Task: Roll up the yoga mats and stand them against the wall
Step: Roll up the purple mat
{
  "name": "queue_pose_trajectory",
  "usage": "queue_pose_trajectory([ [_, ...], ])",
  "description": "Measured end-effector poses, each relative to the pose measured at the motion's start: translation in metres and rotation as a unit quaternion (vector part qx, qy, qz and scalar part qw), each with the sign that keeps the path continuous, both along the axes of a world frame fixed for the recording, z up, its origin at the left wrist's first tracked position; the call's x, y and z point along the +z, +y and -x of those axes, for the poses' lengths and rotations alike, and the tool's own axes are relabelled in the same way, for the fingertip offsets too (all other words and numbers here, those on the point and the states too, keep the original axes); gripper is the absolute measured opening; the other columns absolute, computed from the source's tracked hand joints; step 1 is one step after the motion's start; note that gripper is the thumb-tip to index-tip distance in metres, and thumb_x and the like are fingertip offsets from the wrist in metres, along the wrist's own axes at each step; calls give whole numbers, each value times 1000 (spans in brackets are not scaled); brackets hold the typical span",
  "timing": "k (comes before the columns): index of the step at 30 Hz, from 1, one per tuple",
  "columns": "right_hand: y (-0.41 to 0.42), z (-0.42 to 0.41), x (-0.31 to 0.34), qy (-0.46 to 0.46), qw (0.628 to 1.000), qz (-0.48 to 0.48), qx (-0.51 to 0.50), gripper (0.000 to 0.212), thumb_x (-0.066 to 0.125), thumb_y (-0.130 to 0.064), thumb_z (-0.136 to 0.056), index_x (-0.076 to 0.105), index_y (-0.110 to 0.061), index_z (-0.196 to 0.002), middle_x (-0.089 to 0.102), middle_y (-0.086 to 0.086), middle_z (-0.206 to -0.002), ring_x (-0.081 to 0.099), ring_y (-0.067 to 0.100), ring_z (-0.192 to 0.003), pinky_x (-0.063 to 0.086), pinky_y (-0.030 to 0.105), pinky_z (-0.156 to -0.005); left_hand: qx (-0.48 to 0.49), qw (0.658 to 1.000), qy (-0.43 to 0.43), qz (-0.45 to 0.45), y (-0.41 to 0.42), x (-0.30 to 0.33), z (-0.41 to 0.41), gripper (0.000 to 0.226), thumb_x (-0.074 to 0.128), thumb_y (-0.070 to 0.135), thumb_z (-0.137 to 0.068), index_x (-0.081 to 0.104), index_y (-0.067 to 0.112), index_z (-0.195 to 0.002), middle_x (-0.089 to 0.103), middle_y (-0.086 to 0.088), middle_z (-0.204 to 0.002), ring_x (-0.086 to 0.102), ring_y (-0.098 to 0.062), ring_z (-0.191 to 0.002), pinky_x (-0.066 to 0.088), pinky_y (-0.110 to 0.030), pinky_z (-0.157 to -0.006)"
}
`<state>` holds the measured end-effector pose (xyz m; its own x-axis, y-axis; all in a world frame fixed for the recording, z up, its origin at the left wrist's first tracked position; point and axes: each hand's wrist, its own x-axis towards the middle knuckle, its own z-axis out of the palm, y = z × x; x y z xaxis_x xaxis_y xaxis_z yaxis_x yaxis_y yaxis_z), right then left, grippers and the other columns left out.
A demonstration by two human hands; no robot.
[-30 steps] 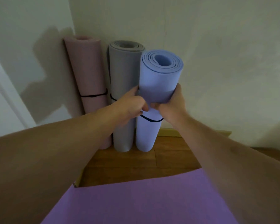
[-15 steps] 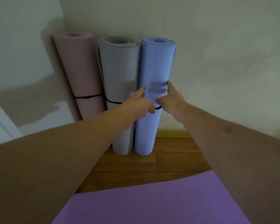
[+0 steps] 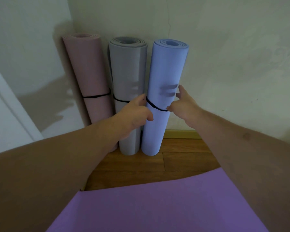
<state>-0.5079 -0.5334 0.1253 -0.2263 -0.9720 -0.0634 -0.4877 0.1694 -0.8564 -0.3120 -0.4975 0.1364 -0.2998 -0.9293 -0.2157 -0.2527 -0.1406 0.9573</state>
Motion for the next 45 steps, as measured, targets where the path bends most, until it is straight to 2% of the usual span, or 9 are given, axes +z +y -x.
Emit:
queue_pose_trajectory([
  [6,34,-5,14,3,1000,-8,2,97,63,7,-96,11,-29,-170,26,-1,-174,50,22,-134,48,24,-75,35,999,6,-3,34,0,-17,57,54,-16,-95,51,34,-121,56,26,-109,58,0,-91,54,-38,-100],
  [10,84,-16,8,13,1000,-18,22,87,61,7,-96,23,-26,-168,35,-4,-168,55,20,-119,52,35,-96,44,999,11,1,65,-10,-36,77,61,-11,-95,39,19,-161,49,5,-154,57,-19,-127,54,-40,-105],
  [15,173,-41,-13,30,997,-59,50,72,66,-1,-93,45,-23,-157,51,-7,-156,60,19,-127,58,43,-101,73,997,-22,26,132,-16,-72,59,68,-7,-90,61,19,-143,68,5,-134,67,-21,-118,57,-48,-103],
  [18,263,-85,-33,48,986,-122,102,49,67,-2,-91,62,-29,-131,65,-7,-138,67,19,-113,63,41,-89,92,993,-70,22,223,-39,-108,50,71,-2,-87,69,22,-130,74,6,-121,71,-22,-112,60,-42,-97],
  [23,387,-170,-55,187,915,-225,278,53,59,-8,-94,59,-25,-144,61,-8,-143,62,18,-120,55,26,-85,86,978,-184,-56,362,-93,-180,42,62,3,-92,65,31,-122,66,15,-115,68,-16,-91,59,-32,-67],
  [25,419,-209,-62,199,895,-245,315,52,59,-12,-95,59,-27,-145,61,-5,-146,62,20,-122,54,28,-95,126,967,-201,-91,403,-113,-221,42,60,3,-91,64,32,-121,67,10,-121,69,-19,-94,60,-33,-72],
  [34,479,-346,-145,149,848,-321,394,58,51,-7,-93,57,-28,-146,61,-4,-146,66,19,-85,53,25,-63,212,879,-371,-210,468,-203,-382,60,66,20,-92,50,12,-150,51,-13,-150,58,-31,-122,50,-34,-94],
  [40,467,-374,-203,137,830,-370,395,70,52,-8,-93,42,-29,-159,50,-5,-157,60,27,-129,54,33,-87,173,872,-343,-303,441,-250,-393,74,76,38,-89,44,10,-150,59,-12,-135,61,-32,-117,48,-34,-84],
  [45,457,-385,-232,15,837,-469,281,87,71,-38,-85,28,-31,-160,55,5,-141,62,29,-120,62,50,-92,142,909,-189,-342,417,-254,-366,41,87,35,-71,76,19,-106,77,-5,-98,75,-24,-89,64,-39,-81],
])
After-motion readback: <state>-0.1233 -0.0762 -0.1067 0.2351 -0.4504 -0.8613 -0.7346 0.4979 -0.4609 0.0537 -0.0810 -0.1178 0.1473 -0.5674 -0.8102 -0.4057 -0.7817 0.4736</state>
